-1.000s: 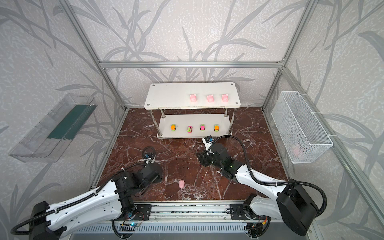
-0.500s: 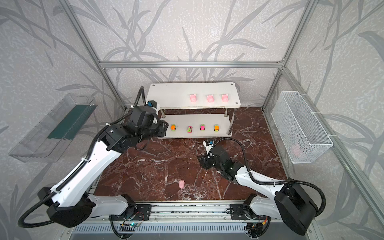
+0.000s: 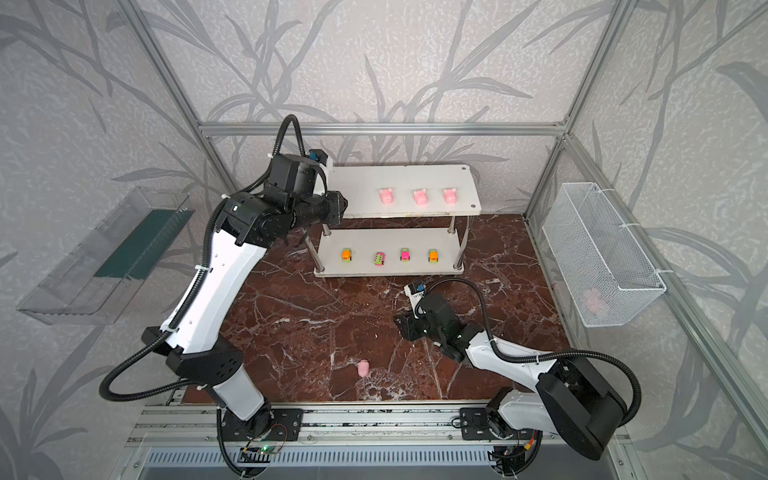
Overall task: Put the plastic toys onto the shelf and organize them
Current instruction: 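Lift the pink pig with the left gripper up over the top shelf, then lower the pig onto the top shelf beside the others and open the left gripper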
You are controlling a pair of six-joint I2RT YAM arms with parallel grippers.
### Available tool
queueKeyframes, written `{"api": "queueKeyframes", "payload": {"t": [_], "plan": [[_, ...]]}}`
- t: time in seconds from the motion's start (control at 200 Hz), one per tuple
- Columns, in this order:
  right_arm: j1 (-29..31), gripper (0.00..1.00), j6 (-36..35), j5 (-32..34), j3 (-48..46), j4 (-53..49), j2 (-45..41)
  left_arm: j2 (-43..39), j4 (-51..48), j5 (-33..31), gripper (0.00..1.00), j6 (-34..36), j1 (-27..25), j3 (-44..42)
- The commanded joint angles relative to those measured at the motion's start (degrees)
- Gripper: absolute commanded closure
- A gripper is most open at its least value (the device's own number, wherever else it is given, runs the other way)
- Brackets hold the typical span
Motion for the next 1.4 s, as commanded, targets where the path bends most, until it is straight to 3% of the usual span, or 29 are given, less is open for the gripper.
{"api": "queueKeyframes", "payload": {"t": [0.0,0.3,0.89,1.394], "plan": [[-0.2,0.47,0.95,-1.18,-0.76,2.34,0.74,4.35,-4.92,0.75,0.66,2.39,1.14,6.08],[-0.19,0.47,0.99,-1.63,-0.33,2.4,2.12,14.5,-5.55,2.74,0.65,2.77,3.06,17.17],[-0.15,0.47,1.17,-1.97,1.35,1.47,4.18,18.99,-2.82,5.24,0.62,2.32,3.91,17.69],[-0.19,0.48,1.69,-2.21,1.59,1.3,4.43,15.34,0.64,4.04,0.41,3.42,4.6,17.8]]}}
